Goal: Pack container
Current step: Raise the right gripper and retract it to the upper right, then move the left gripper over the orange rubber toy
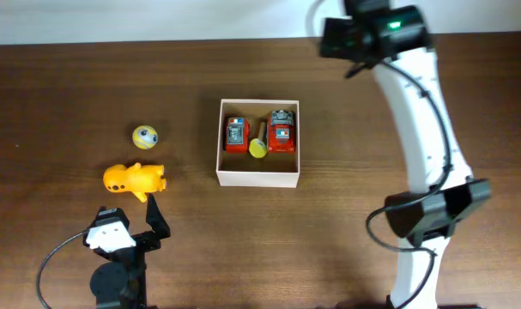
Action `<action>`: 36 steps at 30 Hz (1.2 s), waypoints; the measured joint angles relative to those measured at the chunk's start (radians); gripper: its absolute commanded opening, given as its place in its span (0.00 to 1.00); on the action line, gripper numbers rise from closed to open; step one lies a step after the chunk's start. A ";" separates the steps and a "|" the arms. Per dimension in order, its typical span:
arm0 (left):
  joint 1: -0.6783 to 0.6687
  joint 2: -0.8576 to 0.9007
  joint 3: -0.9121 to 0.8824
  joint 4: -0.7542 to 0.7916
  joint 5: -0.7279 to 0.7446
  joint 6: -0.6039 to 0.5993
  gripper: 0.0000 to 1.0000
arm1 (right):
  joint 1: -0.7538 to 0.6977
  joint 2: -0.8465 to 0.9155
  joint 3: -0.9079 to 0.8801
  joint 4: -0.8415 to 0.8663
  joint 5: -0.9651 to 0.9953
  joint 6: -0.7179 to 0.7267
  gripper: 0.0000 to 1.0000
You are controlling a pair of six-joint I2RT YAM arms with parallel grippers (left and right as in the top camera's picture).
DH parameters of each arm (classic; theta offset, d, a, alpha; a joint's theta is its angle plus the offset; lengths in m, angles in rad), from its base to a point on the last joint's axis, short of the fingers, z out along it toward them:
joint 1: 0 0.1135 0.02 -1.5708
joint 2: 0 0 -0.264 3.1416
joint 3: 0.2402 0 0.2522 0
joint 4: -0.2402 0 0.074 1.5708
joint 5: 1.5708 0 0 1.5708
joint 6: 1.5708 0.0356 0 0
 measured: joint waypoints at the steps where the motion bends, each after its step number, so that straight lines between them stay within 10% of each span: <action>1: 0.000 0.000 0.000 0.000 0.000 0.000 0.99 | -0.026 0.000 -0.005 -0.011 0.004 0.000 0.99; 36: 0.000 0.000 0.000 0.004 -0.004 0.000 0.99 | -0.182 0.000 -0.082 -0.026 0.018 -0.002 0.99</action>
